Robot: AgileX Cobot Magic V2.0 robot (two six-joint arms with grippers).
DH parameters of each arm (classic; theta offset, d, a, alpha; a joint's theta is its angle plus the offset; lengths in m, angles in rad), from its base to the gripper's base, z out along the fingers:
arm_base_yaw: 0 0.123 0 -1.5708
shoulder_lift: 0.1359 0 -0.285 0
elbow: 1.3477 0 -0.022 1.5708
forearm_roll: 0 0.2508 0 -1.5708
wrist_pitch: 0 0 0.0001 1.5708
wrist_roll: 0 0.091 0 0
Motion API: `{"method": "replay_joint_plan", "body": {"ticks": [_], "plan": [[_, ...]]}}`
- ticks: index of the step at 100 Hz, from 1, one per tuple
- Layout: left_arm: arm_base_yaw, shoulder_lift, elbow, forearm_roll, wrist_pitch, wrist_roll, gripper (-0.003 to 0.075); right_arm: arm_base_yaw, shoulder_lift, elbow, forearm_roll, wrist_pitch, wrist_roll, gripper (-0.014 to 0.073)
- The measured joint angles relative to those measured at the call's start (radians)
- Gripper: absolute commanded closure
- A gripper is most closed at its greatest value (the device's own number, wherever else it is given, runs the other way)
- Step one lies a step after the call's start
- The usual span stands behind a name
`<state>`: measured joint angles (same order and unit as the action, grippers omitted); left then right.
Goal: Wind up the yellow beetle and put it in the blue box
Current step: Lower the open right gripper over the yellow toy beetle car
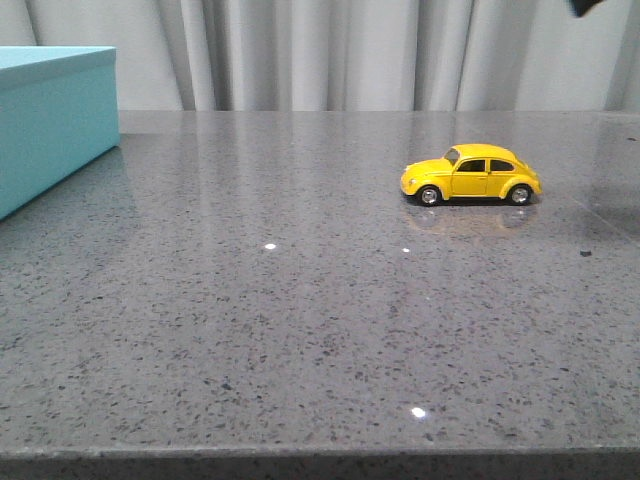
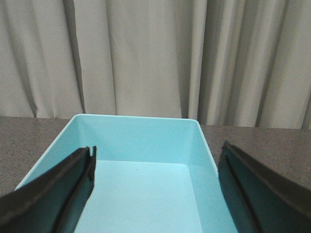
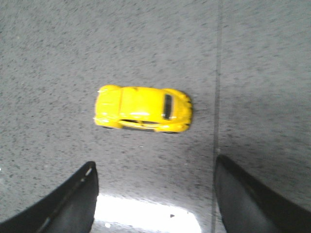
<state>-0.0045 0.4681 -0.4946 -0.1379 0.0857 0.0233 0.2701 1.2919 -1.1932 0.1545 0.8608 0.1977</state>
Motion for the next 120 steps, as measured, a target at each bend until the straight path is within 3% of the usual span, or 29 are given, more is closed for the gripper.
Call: {"method": "replay_joint_plan", "body": {"ticks": [39,77,120], "plan": [[0.0,0.0,0.0,0.0,0.008,0.0,0.0206,0.123,0.271,-0.214,-0.094,0.105,0.18,0.0079],[0.0,0.0,0.0,0.0,0.01,0.0,0.0206,0.132,0.451,-0.322,-0.155,0.181,0.274,0.0085],[0.0,0.0,0.0,0.0,0.012,0.0,0.0206,0.132,0.513,-0.34,-0.172,0.189,0.305,0.0085]]}}
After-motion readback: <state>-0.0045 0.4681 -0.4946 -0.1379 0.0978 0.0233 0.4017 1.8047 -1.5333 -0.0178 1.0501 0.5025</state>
